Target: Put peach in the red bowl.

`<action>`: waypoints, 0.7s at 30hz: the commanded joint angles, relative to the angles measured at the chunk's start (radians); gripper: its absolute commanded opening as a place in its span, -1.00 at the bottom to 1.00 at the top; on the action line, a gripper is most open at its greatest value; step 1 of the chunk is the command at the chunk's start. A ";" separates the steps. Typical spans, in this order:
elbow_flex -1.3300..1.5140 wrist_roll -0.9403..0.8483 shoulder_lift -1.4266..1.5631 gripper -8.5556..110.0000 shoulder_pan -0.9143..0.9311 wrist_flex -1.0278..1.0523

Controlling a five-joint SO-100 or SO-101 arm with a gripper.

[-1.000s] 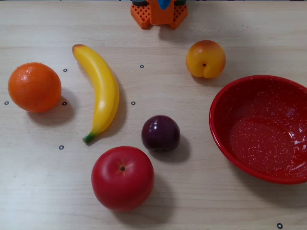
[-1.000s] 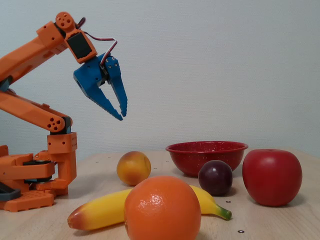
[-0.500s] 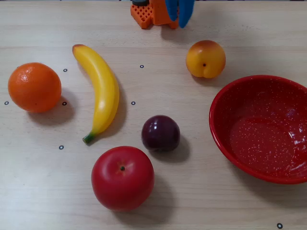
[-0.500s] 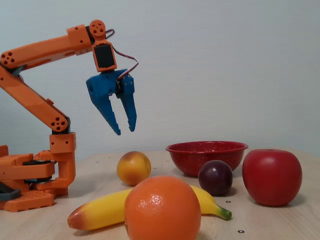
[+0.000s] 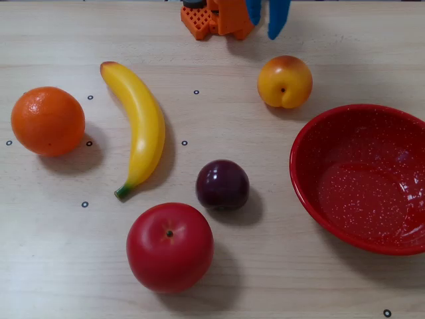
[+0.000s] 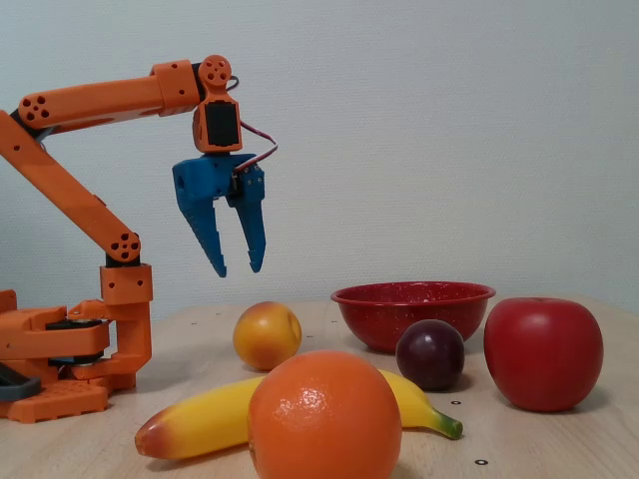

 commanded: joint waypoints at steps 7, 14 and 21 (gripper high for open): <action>-0.101 -0.077 0.005 -0.33 -0.101 0.041; -0.064 -0.255 -0.014 -0.20 -0.084 0.048; -0.063 -0.388 -0.098 -0.16 -0.064 0.049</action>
